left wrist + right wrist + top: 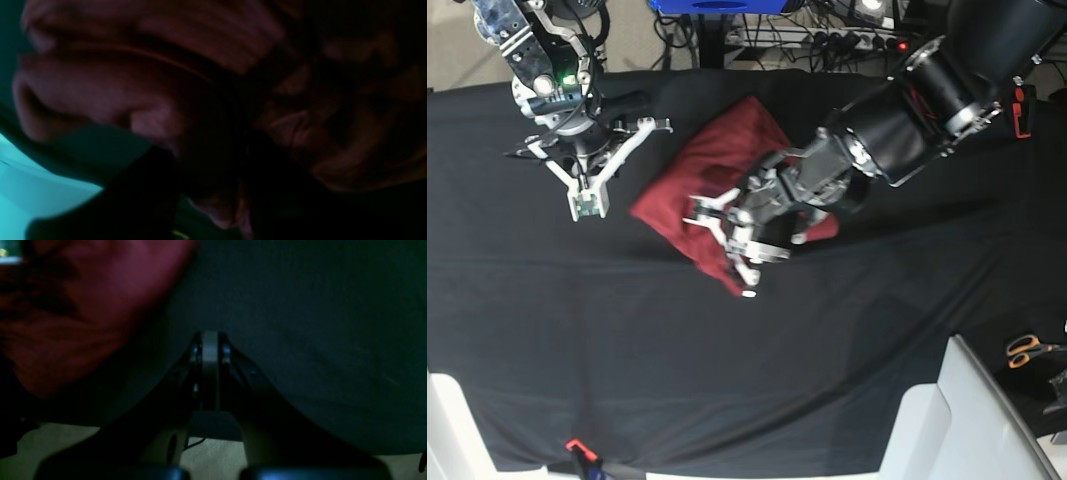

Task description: Fold the T-shirt properly

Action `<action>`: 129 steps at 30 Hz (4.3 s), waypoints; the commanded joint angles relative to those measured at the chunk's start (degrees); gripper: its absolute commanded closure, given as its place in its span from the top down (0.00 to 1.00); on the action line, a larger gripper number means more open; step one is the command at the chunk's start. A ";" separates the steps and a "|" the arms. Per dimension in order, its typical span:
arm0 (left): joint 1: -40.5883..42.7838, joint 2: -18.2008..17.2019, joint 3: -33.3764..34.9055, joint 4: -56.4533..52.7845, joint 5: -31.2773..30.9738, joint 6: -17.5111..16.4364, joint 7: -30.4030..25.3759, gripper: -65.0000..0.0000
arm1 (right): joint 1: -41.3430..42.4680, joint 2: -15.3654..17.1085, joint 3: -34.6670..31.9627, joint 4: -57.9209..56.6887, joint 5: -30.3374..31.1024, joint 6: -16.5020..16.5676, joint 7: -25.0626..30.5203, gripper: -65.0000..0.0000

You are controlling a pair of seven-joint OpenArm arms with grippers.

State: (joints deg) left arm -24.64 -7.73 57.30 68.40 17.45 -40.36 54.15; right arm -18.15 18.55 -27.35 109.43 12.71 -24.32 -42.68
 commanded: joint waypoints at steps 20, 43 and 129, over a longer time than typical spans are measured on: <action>-2.92 2.32 0.42 3.99 5.10 0.36 -10.24 0.00 | 0.00 0.22 4.36 0.77 -0.71 -0.17 0.96 0.02; -4.15 5.22 0.33 -3.83 4.57 0.36 -17.97 0.00 | 0.00 0.14 4.45 -0.81 -0.62 -0.34 0.96 0.02; 48.42 -3.75 -68.77 39.69 -38.51 0.36 -4.88 0.00 | -10.64 -6.99 9.29 -1.78 -0.36 5.90 18.28 0.03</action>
State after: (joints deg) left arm 23.49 -11.29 -11.73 107.42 -20.88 -39.79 50.00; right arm -28.51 11.35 -18.09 106.91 12.64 -18.57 -25.34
